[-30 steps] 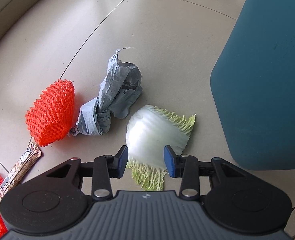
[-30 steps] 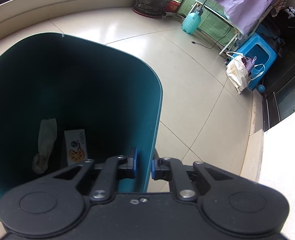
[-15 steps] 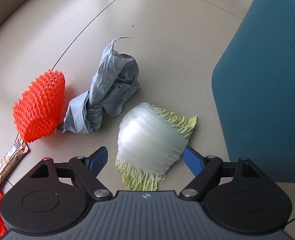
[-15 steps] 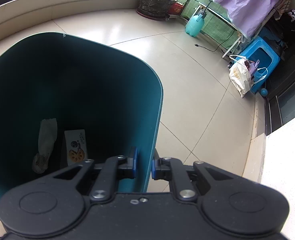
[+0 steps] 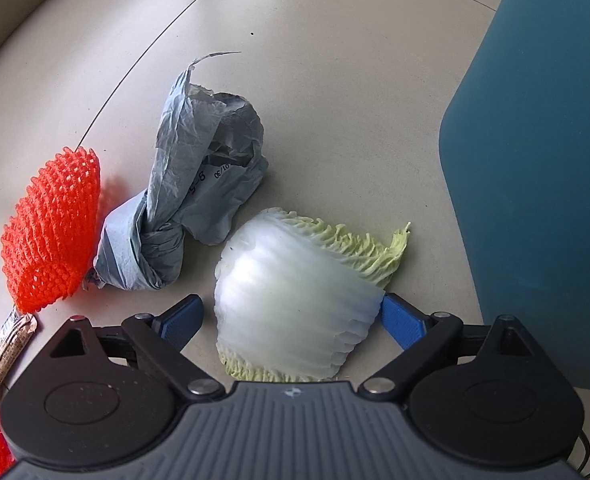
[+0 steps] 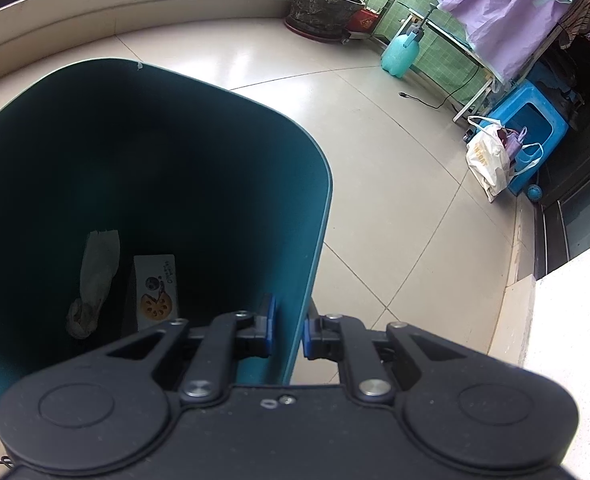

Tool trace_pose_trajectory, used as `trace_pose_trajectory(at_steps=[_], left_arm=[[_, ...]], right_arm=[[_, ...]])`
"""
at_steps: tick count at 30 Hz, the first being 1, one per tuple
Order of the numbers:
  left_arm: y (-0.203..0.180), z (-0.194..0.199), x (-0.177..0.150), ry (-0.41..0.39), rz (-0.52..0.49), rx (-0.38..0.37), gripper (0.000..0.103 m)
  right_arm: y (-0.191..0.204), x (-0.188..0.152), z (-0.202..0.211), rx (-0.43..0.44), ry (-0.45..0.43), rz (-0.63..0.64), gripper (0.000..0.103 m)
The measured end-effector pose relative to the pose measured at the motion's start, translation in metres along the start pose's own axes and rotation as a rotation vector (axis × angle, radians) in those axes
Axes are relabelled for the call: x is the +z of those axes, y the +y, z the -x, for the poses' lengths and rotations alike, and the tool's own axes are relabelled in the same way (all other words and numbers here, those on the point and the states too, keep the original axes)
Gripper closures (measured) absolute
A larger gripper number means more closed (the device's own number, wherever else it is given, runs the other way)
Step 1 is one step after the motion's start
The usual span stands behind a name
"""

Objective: Collect trash
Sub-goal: 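Lift the cabbage leaf with the left gripper toward the teal bin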

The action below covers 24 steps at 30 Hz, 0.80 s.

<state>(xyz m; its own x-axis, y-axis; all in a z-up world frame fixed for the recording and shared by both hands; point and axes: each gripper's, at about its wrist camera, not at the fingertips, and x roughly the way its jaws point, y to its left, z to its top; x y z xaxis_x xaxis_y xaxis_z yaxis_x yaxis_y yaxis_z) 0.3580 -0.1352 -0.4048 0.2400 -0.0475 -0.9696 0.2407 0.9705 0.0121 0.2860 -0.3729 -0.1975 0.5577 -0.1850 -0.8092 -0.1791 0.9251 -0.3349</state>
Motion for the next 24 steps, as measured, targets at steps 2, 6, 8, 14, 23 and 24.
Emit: trace_pose_trajectory(at_steps=[2, 6, 8, 14, 23, 24], left_arm=[[0.000, 0.001, -0.001, -0.010, 0.002, -0.003, 0.009], [0.000, 0.006, -0.003, -0.031, 0.006, -0.003, 0.019], [0.002, 0.007, -0.005, -0.036, 0.008, -0.008, 0.021], [0.011, 0.015, -0.008, -0.042, 0.052, -0.007, 0.021], [0.017, 0.073, -0.010, -0.093, 0.049, -0.037, 0.021], [0.017, 0.082, -0.009, -0.097, 0.048, -0.041, 0.021]], right_arm=[[0.000, 0.000, 0.000, -0.001, 0.000, 0.002, 0.091], [0.002, 0.000, -0.001, -0.005, 0.000, 0.004, 0.091], [0.002, 0.000, -0.001, -0.006, 0.000, 0.003, 0.091], [0.003, 0.000, -0.001, -0.007, -0.001, -0.001, 0.091], [0.003, 0.000, -0.001, -0.014, -0.005, -0.008, 0.091], [0.004, 0.000, -0.001, -0.016, -0.005, -0.009, 0.090]])
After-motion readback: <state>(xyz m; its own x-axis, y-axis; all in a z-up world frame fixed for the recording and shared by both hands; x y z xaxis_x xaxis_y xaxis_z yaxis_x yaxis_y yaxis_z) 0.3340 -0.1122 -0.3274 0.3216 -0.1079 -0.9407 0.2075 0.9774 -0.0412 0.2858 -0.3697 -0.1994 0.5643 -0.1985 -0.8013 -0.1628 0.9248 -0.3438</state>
